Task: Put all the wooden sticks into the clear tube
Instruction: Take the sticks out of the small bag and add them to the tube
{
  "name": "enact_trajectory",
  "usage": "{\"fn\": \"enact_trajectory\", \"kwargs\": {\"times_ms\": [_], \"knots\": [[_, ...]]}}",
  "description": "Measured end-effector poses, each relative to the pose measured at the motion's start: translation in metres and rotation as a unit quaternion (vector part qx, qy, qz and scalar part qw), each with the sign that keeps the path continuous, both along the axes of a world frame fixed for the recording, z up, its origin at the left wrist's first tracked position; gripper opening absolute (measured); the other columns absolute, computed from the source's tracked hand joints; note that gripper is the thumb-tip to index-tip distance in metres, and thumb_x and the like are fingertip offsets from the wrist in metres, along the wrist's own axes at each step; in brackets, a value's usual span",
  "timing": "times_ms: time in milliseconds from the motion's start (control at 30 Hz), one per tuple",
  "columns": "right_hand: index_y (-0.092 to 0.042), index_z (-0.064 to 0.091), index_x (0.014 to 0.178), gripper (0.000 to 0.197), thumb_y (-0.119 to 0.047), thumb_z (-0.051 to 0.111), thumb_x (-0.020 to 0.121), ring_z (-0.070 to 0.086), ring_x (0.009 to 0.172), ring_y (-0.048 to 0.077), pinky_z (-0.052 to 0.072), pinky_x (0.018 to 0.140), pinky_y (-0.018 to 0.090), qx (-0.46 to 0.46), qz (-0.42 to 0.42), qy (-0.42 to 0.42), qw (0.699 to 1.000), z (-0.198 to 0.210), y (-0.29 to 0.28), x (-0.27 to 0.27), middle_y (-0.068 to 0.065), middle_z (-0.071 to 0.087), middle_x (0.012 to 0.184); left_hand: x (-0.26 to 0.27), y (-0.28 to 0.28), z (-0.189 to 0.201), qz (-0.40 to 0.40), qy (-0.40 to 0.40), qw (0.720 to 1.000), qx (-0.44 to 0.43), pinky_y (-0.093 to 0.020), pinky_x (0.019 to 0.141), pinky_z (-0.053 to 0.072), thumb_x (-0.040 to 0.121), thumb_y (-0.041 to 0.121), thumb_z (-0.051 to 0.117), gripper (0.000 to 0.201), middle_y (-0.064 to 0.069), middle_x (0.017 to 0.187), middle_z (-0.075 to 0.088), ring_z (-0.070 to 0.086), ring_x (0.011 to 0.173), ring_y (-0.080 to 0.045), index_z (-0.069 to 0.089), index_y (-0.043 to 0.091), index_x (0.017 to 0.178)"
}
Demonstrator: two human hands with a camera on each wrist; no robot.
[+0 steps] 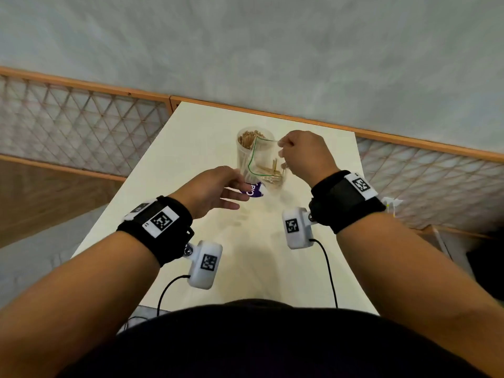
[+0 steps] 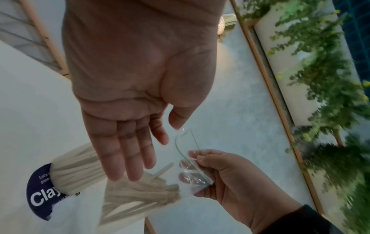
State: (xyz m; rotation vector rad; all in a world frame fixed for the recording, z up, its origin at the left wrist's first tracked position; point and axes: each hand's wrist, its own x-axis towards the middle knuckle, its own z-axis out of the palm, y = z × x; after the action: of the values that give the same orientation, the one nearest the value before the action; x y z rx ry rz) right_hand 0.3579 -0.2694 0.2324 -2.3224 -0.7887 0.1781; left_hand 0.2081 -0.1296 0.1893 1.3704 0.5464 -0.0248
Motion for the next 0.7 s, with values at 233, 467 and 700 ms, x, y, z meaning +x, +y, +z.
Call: {"fn": "enact_trajectory", "kwargs": {"times_ms": [233, 467, 700], "knots": [[-0.017, 0.061, 0.089, 0.018, -0.008, 0.047, 0.096, 0.067, 0.068, 0.024, 0.047, 0.064, 0.037, 0.302, 0.02, 0.2, 0.932, 0.038, 0.04, -0.015, 0.002, 0.07, 0.085, -0.003, 0.034, -0.013, 0.046, -0.024, 0.982, -0.181, -0.039, 0.073, 0.06, 0.095, 0.046, 0.046, 0.046, -0.015, 0.114, 0.067, 0.07, 0.093, -0.029, 0.052, 0.007, 0.118], [-0.007, 0.056, 0.101, 0.018, -0.003, 0.039, 0.1, 0.064, 0.073, 0.031, 0.054, 0.06, 0.03, 0.421, -0.004, 0.305, 0.854, 0.022, 0.063, -0.028, 0.017, 0.066, 0.095, 0.011, 0.062, 0.001, 0.12, -0.221, 0.902, -0.349, -0.044, 0.08, 0.058, 0.098, 0.042, 0.036, 0.043, -0.012, 0.115, 0.066, 0.067, 0.103, -0.027, 0.058, 0.008, 0.111], [-0.015, 0.058, 0.098, 0.026, -0.008, 0.033, 0.103, 0.069, 0.06, 0.018, 0.055, 0.064, 0.036, 0.331, 0.021, 0.321, 0.887, 0.01, 0.083, -0.013, 0.017, 0.07, 0.094, 0.033, 0.098, 0.012, 0.117, -0.283, 0.876, -0.373, -0.051, 0.086, 0.054, 0.085, 0.032, 0.052, 0.06, -0.005, 0.116, 0.068, 0.068, 0.1, -0.021, 0.04, 0.009, 0.14]]}}
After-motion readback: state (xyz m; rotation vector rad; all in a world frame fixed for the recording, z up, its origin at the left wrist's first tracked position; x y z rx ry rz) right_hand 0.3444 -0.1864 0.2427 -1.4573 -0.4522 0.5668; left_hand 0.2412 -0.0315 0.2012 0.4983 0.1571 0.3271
